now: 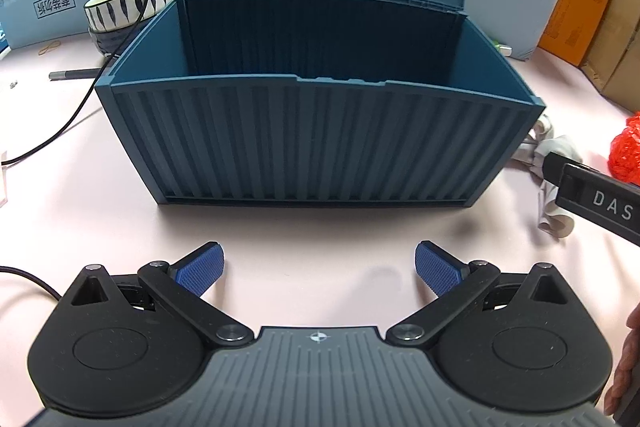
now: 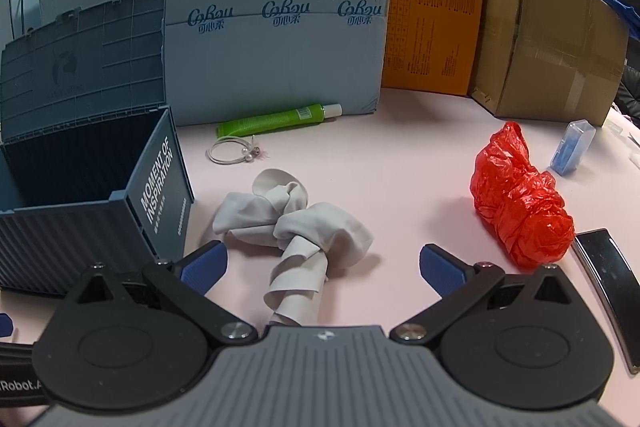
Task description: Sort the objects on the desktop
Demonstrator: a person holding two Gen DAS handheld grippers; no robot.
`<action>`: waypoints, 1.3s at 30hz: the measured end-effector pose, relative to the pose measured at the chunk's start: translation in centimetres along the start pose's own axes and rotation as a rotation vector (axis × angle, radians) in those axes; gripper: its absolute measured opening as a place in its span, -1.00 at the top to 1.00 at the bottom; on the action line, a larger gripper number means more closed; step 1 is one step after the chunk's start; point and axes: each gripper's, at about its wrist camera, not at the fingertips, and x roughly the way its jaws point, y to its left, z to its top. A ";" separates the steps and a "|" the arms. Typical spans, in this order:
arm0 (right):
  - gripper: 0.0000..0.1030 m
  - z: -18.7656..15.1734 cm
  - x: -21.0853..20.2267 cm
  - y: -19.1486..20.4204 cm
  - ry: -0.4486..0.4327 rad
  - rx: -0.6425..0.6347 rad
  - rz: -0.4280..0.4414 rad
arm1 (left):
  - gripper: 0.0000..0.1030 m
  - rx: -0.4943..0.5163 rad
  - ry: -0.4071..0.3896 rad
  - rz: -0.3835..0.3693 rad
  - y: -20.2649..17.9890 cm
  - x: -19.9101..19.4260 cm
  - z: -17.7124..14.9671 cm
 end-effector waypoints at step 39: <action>-1.00 -0.6 0.7 -0.7 0.054 0.138 0.098 | -0.99 0.034 -0.015 0.088 -0.5 0.6 1.6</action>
